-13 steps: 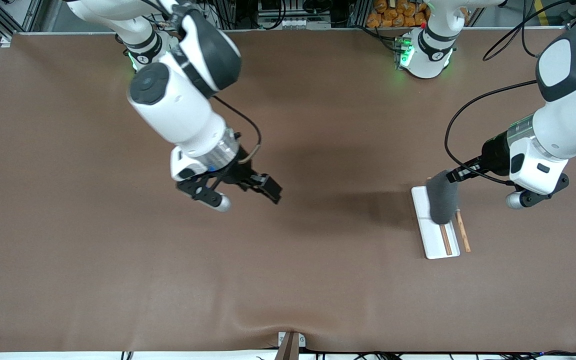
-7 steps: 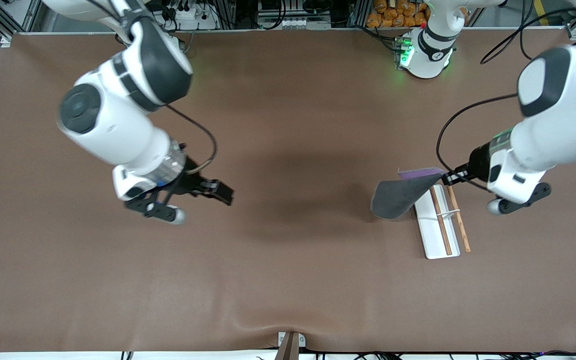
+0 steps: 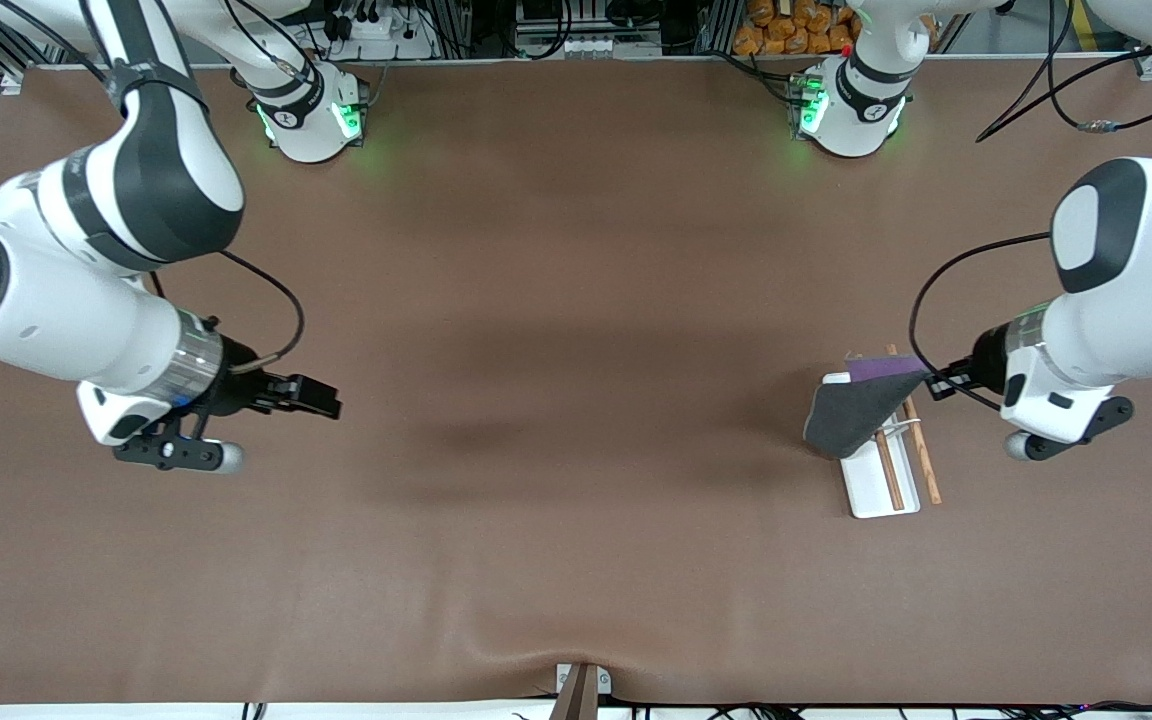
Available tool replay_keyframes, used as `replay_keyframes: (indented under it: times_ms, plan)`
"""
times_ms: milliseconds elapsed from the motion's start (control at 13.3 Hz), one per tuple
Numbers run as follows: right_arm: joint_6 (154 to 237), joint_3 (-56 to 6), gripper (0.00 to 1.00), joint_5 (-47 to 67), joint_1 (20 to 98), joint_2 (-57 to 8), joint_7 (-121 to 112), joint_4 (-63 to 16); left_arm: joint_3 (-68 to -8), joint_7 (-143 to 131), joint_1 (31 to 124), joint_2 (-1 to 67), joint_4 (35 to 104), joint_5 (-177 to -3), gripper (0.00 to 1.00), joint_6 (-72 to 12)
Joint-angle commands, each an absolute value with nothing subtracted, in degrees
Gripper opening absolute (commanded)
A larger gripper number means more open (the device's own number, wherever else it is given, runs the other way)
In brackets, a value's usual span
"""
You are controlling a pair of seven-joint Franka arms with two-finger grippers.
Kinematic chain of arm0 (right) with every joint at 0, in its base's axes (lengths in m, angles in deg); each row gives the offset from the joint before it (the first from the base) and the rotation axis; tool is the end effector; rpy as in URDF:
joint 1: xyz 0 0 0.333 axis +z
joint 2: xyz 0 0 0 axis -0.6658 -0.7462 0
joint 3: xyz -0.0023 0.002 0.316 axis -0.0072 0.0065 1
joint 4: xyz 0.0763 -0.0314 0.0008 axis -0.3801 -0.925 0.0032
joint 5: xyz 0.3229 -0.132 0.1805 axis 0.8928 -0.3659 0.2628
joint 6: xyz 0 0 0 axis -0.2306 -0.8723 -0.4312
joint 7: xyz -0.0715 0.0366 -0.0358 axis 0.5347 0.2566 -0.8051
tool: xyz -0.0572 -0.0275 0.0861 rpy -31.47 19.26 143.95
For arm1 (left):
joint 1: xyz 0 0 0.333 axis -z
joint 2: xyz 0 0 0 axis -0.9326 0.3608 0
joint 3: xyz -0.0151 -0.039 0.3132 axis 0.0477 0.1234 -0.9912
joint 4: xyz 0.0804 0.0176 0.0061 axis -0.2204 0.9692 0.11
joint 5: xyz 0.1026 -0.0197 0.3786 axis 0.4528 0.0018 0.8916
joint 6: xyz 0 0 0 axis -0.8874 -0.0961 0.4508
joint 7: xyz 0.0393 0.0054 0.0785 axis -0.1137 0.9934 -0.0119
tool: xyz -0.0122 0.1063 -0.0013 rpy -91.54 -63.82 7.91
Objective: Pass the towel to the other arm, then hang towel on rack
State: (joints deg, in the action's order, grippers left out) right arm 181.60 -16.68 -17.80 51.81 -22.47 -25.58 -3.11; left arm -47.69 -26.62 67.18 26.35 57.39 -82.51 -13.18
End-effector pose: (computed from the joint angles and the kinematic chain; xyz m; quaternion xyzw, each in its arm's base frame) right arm 0.6587 0.1579 0.5042 -0.9953 0.0444 0.0110 0.0853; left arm 0.6417 -0.0686 0.4605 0.9811 0.1811 -0.0658 0.0162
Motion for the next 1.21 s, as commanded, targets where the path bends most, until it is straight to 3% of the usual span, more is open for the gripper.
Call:
replay_keyframes:
  times_ms: [0,603,1130]
  plan:
    - [178.5,-15.9,1.0,-22.6,49.5,-15.1,-20.7,-8.6,-47.4,-21.3,63.8,26.1,57.4,-81.2,0.0,-13.1]
    - [166.6,-16.2,1.0,-24.6,36.7,-5.7,-5.0,-9.0,-47.4,-11.9,57.9,28.6,57.4,-81.7,0.0,-14.1]
    - [159.5,-24.4,1.0,-24.6,38.0,-0.2,-3.5,-9.5,-47.4,-7.7,54.2,31.2,57.6,-81.4,0.0,-15.8]
